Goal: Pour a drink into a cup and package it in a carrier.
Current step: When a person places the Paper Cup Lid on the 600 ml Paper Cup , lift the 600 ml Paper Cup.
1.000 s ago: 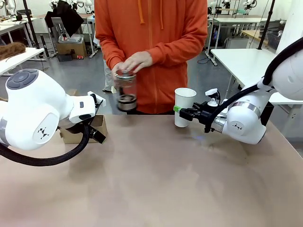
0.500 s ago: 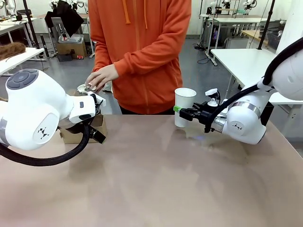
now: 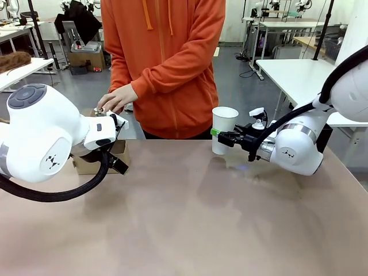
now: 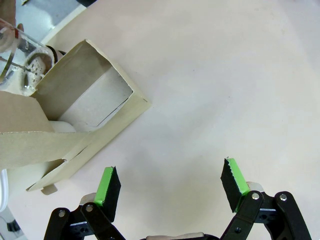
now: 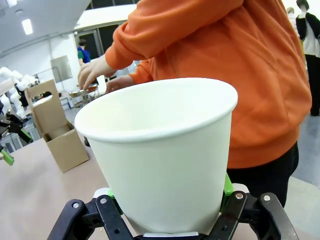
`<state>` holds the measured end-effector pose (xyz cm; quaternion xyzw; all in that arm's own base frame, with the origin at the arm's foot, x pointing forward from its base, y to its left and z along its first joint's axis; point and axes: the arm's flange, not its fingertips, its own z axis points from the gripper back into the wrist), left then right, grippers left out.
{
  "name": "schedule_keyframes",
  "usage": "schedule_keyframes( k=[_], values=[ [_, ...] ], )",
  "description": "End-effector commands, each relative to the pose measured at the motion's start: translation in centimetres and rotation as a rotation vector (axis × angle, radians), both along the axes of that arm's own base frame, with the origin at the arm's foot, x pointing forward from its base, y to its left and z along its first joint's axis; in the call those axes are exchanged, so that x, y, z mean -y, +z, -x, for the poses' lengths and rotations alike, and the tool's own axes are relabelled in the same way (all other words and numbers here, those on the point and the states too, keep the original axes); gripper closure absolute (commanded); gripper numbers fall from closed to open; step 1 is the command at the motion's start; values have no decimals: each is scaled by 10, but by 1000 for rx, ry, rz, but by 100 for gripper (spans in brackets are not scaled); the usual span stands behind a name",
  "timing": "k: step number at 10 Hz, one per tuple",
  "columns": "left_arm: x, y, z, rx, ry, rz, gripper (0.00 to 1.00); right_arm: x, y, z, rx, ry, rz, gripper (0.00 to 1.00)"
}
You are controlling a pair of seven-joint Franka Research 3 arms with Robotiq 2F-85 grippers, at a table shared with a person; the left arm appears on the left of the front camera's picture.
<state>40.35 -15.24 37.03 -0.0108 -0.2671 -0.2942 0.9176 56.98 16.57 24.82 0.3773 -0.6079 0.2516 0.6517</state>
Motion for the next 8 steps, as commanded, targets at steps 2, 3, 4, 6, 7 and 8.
schedule_keyframes(
  k=[2, 3, 4, 6, 7, 8],
  values=[
    [-1, 0, 0, 0, 0, 3, 0, -2, 5, 1, 5, -1, -4, 20],
    [-1, 0, 0, 0, 0, 3, 0, -2, 5, 1, 5, -1, -4, 20],
    [-1, 0, 0, 0, 0, 3, 0, -2, 5, 1, 5, -1, -4, 20],
    [-1, 0, 0, 0, 0, 3, 0, -2, 5, 1, 5, -1, -4, 20],
    [-1, 0, 0, 0, 0, 3, 0, -2, 5, 1, 5, -1, -4, 20],
    [-1, 0, 0, 0, 0, 3, 0, -2, 5, 1, 5, -1, -4, 20]
  ],
)
